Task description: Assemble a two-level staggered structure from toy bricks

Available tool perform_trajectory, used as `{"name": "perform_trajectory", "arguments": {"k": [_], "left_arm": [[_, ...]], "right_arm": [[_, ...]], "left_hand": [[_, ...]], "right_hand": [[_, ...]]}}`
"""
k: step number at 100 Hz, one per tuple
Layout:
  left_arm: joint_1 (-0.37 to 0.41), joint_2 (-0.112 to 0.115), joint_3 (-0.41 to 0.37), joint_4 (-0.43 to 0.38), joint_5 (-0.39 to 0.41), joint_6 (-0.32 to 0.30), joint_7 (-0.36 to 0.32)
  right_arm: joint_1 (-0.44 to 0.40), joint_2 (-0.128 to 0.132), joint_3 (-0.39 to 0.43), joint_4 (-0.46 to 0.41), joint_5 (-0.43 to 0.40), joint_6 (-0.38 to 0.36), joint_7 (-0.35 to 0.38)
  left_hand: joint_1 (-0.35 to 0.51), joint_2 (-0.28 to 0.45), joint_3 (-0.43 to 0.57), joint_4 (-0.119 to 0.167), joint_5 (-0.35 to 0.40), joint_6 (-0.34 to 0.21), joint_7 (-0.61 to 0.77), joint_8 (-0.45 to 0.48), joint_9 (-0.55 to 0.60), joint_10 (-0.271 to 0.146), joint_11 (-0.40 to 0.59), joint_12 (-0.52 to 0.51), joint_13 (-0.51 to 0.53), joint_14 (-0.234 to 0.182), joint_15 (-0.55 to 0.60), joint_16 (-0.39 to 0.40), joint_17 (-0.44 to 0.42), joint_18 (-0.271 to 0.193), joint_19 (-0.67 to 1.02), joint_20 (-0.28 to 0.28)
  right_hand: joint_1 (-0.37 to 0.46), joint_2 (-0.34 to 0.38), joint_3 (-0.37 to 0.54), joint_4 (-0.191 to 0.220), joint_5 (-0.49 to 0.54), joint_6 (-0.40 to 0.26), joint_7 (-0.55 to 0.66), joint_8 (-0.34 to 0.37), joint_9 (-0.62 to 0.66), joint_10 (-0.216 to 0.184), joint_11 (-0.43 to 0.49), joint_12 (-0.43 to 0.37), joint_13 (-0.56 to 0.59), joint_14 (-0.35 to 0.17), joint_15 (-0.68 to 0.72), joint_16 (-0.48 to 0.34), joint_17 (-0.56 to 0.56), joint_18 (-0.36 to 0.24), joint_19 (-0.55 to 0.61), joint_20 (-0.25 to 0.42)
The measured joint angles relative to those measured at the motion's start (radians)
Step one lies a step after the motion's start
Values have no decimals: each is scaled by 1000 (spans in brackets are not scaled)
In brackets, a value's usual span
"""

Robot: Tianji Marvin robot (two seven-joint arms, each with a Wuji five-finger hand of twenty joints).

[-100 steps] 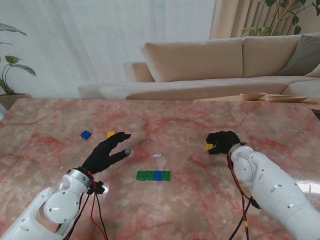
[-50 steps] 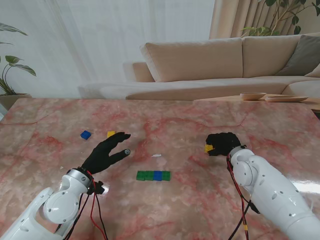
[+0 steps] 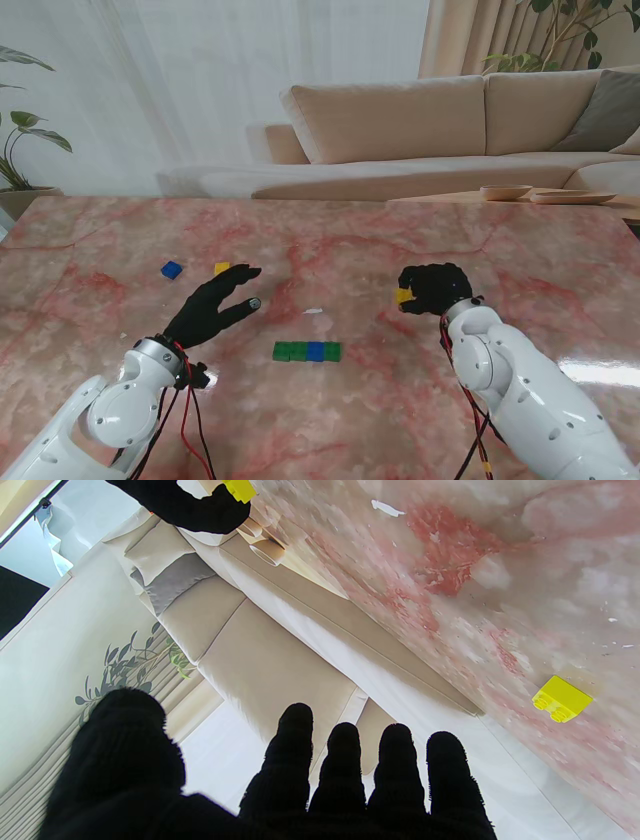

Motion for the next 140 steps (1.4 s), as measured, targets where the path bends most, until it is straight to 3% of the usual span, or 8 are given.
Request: {"name": "perform_trajectory", "arguments": {"k": [34, 69, 95, 140], "left_arm": [[6, -1, -1, -4, 1, 5, 6], [19, 0, -3, -18, 3, 8, -1], [20, 0, -3, -20, 3, 8, -1], [28, 0, -7, -29, 8, 9, -3]], "right_arm": [[-94, -3, -23, -198, -36, 83, 30], [-117, -7, -112, -254, -40, 150, 29], [-102, -14, -221, -259, -69, 290, -6], [-71, -40, -281, -208, -9, 221, -84]], "left_hand": [[0, 0, 0, 0, 0, 0, 0, 0, 0, 0, 0, 0, 0, 0, 0, 0, 0, 0, -1, 0], [0, 0, 0, 0, 0, 0, 0, 0, 0, 0, 0, 0, 0, 0, 0, 0, 0, 0, -11, 0], [0, 0, 0, 0, 0, 0, 0, 0, 0, 0, 0, 0, 0, 0, 0, 0, 0, 0, -11, 0], [0, 0, 0, 0, 0, 0, 0, 0, 0, 0, 0, 0, 0, 0, 0, 0, 0, 0, -12, 0]], "right_hand": [[-1, -7, 0, -1, 22, 10, -10, -8, 37, 10, -24, 17, 24, 10, 4, 12, 10, 4, 2, 0], [-1, -7, 0, -1, 26, 10, -11, -17, 39, 17, -36, 29, 24, 11, 4, 25, 11, 13, 2, 0], [-2, -9, 0, -2, 32, 14, -13, -27, 40, 20, -37, 31, 24, 18, 6, 36, 11, 13, 13, 1], [-2, -6, -8, -2, 32, 14, -13, -27, 37, 20, -37, 40, 24, 18, 6, 36, 11, 13, 13, 12]]}}
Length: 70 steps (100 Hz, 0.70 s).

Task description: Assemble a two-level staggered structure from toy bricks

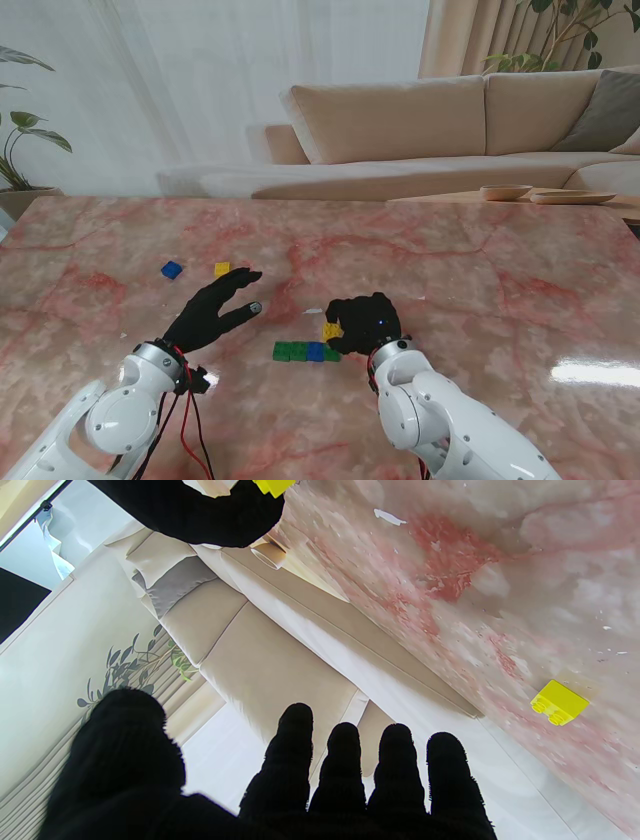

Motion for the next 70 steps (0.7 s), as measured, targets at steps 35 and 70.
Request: {"name": "perform_trajectory", "arguments": {"k": [35, 70], "left_arm": [[11, 0, -7, -7, 4, 0, 1], [19, 0, -15, -13, 6, 0, -1]], "right_arm": [[21, -4, -46, 25, 3, 2, -8], [49, -6, -86, 70, -12, -5, -17]], "left_hand": [[0, 0, -9, 0, 0, 0, 0, 0, 0, 0, 0, 0, 0, 0, 0, 0, 0, 0, 0, 0], [0, 0, -9, 0, 0, 0, 0, 0, 0, 0, 0, 0, 0, 0, 0, 0, 0, 0, -11, 0]], "right_hand": [[0, 3, -7, 0, 0, 0, 0, 0, 0, 0, 0, 0, 0, 0, 0, 0, 0, 0, 0, 0], [0, 4, -9, 0, 0, 0, 0, 0, -1, 0, 0, 0, 0, 0, 0, 0, 0, 0, 0, 0]]}}
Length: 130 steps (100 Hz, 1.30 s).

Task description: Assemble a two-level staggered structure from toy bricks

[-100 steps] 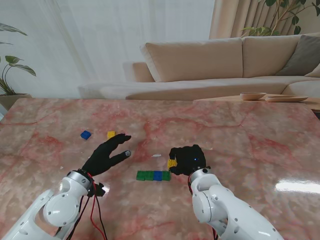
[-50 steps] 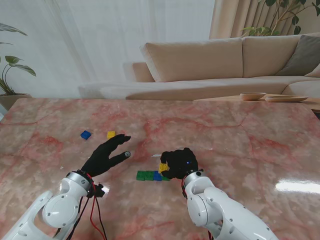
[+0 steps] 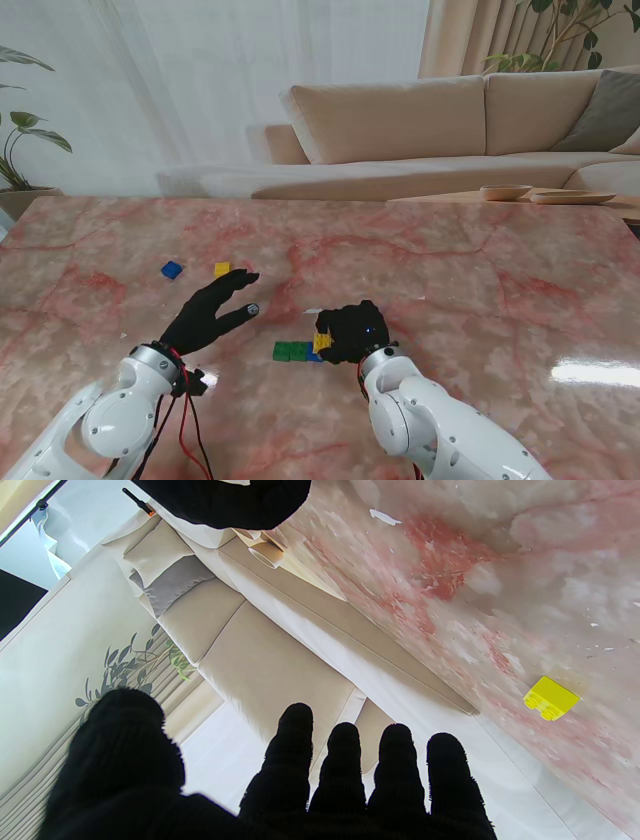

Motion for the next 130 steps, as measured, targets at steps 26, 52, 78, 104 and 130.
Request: {"name": "perform_trajectory", "arguments": {"k": [26, 52, 78, 104, 130], "left_arm": [[13, 0, -16, -7, 5, 0, -4], [19, 2, -21, -9, 9, 0, -5], [20, 3, -23, -9, 9, -1, -9], [21, 5, -28, -9, 12, -2, -16], [22, 6, -29, -9, 12, -3, -20]], "right_arm": [[16, 1, -21, 23, -8, -1, 0], [20, 1, -29, 26, -20, 15, -1], [26, 1, -37, 34, -28, 20, -10], [30, 2, -40, 39, -40, 23, -6], [29, 6, -41, 31, -51, 29, 8]], "left_hand": [[0, 0, 0, 0, 0, 0, 0, 0, 0, 0, 0, 0, 0, 0, 0, 0, 0, 0, 0, 0], [0, 0, 0, 0, 0, 0, 0, 0, 0, 0, 0, 0, 0, 0, -1, 0, 0, 2, -1, 0], [0, 0, 0, 0, 0, 0, 0, 0, 0, 0, 0, 0, 0, 0, -10, 0, 0, 2, -2, 0], [0, 0, 0, 0, 0, 0, 0, 0, 0, 0, 0, 0, 0, 0, -10, 0, 0, 2, -3, 0], [11, 1, 0, 0, 0, 0, 0, 0, 0, 0, 0, 0, 0, 0, -10, 0, 0, 8, -13, 0]], "right_hand": [[0, 0, 0, 0, 0, 0, 0, 0, -1, 0, 0, 0, 0, 0, 0, 0, 0, 0, 0, 0], [0, 1, 0, 0, 0, 0, 0, 0, -2, 0, 0, 0, 0, 0, 0, 0, 0, 0, 0, 0], [0, 3, 0, 0, 0, 0, 0, 0, -12, 0, 0, 0, 0, 0, 0, 0, -1, 0, 0, 1], [-1, 4, -1, 0, 0, 0, 0, 0, -27, 0, 0, 0, 0, 0, 0, 0, -1, 0, 0, 1], [-1, 26, -40, 0, -1, 0, -1, 0, -57, 0, 0, -14, -5, 0, 0, 0, -17, 0, 0, 1]]}}
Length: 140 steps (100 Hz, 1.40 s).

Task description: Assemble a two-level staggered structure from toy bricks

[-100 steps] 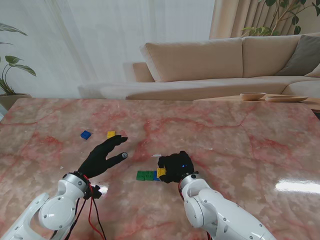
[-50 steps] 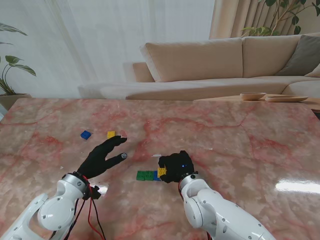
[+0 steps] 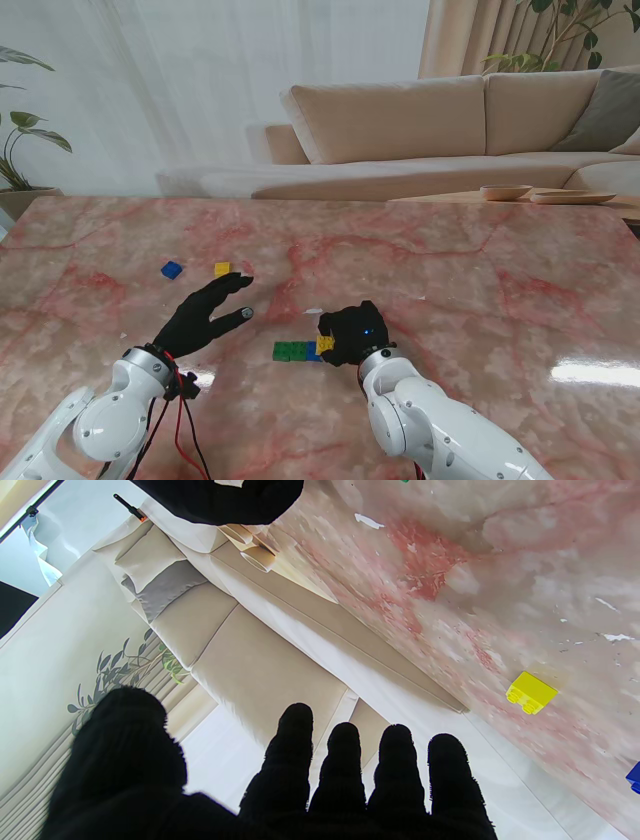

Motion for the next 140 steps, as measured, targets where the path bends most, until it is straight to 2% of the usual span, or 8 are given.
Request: {"name": "perform_trajectory", "arguments": {"k": [12, 30, 46, 55, 63, 70, 74, 140], "left_arm": [[0, 0, 0, 0, 0, 0, 0], [0, 1, 0, 0, 0, 0, -2], [2, 1, -2, -3, 1, 0, -3], [2, 1, -2, -3, 1, 0, -3], [2, 1, -3, -3, 1, 0, -4], [2, 1, -2, -3, 1, 0, -4], [2, 1, -2, -3, 1, 0, -4], [-1, 1, -2, -1, 2, -3, -3]], "right_arm": [[-1, 1, 0, 0, -2, 0, -2], [-3, 2, 0, -5, -11, 0, 2], [-4, 7, 1, -14, -17, -1, 22], [-5, 8, 1, -16, -21, -1, 25], [-5, 9, 1, -17, -22, -1, 25], [-6, 9, 1, -17, -22, -1, 24], [-6, 9, 1, -17, -22, -1, 24], [-16, 11, 8, -18, -48, -3, 6]], "left_hand": [[0, 0, 0, 0, 0, 0, 0, 0, 0, 0, 0, 0, 0, 0, 0, 0, 0, 1, -1, 0], [0, 0, 0, 0, 0, 0, 0, 0, 0, 0, 0, 0, 0, 0, 0, 0, 0, 1, -2, 0], [0, 0, 0, 0, 0, 0, 0, 0, 0, 0, 0, 0, 0, 0, 0, 0, 0, 1, -12, 0], [0, 0, 0, 0, 0, 0, 0, 0, 0, 0, 0, 0, 0, 0, 0, 0, 0, 1, -13, 0], [0, 0, 0, 0, 0, 0, 0, 0, 0, 0, 0, 0, 0, 0, 0, 0, 0, 1, -13, 0], [0, 0, 0, 0, 0, 0, 0, 0, 0, 0, 0, 0, 0, 0, 0, 0, 0, 1, -13, 0], [0, 0, 0, 0, 0, 0, 0, 0, 0, 0, 0, 0, 0, 0, 0, 0, 0, 1, -13, 0], [0, 0, 0, 0, 0, 0, 0, 0, 0, 0, 0, 0, 0, 0, 0, 0, 0, 1, -22, 0]], "right_hand": [[0, 10, -9, 0, 0, 1, -9, 0, -1, 0, 0, -10, -17, 0, 0, 0, -6, 0, 0, 0], [0, 27, -33, 0, 0, 3, -33, 17, -21, 0, 8, -69, -30, 0, 0, 0, -14, 0, 0, 11], [-21, 56, -56, 9, 3, 8, -99, 90, -45, 0, 12, -86, -45, 0, -2, 0, -30, 0, -2, 12], [-38, 78, -87, 90, 13, 19, -143, 123, -57, 0, 13, -94, -56, 0, -8, 0, -34, 0, -4, 23], [-35, 105, -145, 91, 13, 25, -169, 136, -81, 1, 14, -94, -73, 0, -13, 0, -43, 0, -14, 24], [-31, 107, -197, 133, 14, 26, -183, 145, -92, 2, 13, -95, -79, 0, -14, 0, -45, 0, -14, 24], [-51, 107, -217, 133, 14, 26, -183, 145, -92, 2, 13, -95, -92, 0, -14, 0, -45, 0, -14, 24], [-39, 106, -231, 133, 15, 39, -205, 161, -130, 2, 12, -104, -112, 0, -27, 0, -60, 0, -27, 24]]}}
